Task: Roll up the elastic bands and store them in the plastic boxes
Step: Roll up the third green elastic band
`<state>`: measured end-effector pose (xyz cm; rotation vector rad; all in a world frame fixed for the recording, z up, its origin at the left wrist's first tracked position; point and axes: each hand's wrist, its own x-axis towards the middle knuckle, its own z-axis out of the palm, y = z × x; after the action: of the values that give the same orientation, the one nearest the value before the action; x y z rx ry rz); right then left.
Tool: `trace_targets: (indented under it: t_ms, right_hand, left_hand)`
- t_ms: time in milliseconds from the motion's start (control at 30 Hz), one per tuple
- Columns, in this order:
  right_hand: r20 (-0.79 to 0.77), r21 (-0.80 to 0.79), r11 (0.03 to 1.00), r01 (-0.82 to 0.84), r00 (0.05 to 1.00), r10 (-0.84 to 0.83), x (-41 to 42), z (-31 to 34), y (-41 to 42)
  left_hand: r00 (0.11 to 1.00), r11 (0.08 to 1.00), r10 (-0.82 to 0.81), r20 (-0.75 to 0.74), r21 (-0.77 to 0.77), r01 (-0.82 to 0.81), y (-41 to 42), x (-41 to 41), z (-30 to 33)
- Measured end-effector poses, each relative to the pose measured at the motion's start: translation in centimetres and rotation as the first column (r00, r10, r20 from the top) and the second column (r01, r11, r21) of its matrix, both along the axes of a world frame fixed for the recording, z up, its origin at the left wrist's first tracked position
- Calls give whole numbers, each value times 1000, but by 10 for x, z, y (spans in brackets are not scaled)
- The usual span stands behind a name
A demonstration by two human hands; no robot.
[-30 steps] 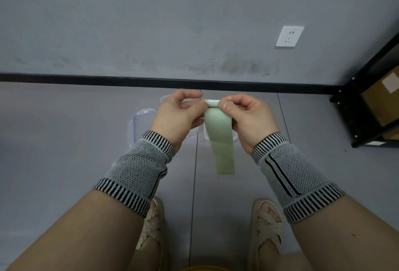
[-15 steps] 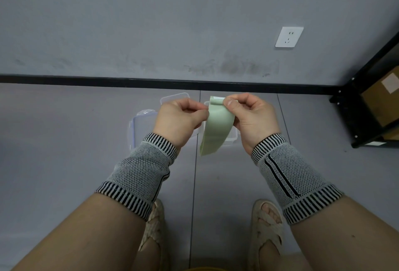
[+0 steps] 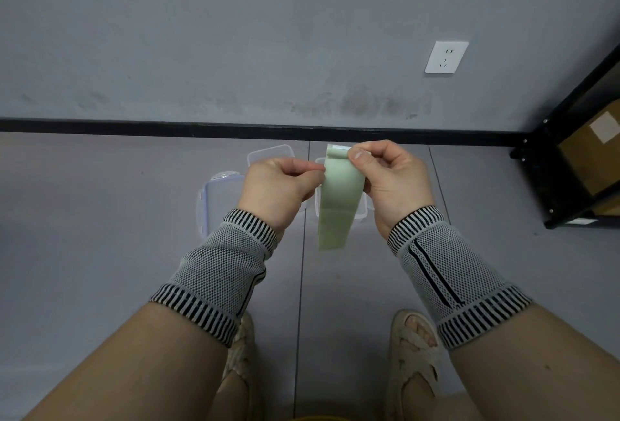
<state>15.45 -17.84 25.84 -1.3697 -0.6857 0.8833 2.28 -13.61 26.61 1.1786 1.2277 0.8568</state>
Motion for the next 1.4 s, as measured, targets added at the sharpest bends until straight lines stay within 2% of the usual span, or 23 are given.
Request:
trace_targets:
  t_ms: [333,633,1100,1267,1400]
  right_hand:
    - [2,41,999,-14,1000,14,-2,-1,1]
    - [-11,73,997,-27,1000,27,-1,-3,1]
    - [7,65,998,-10,1000,10,-2,-1,0]
    - [48,79,996,31,998,-34,-5,2,0]
    - [94,83,996,22,995,-30,-8,3,-1]
  left_hand:
    - [997,996,16,70,-90,-10,0,2,2]
    - [996,996,16,85,-88,-9,0,1,3]
    - [995,987,-13,-104,158,29,-2,4,1]
    - [996,995,-85,14,51,84,-2,2,7]
    - [991,997,-70,118,-31,74,0,2,8]
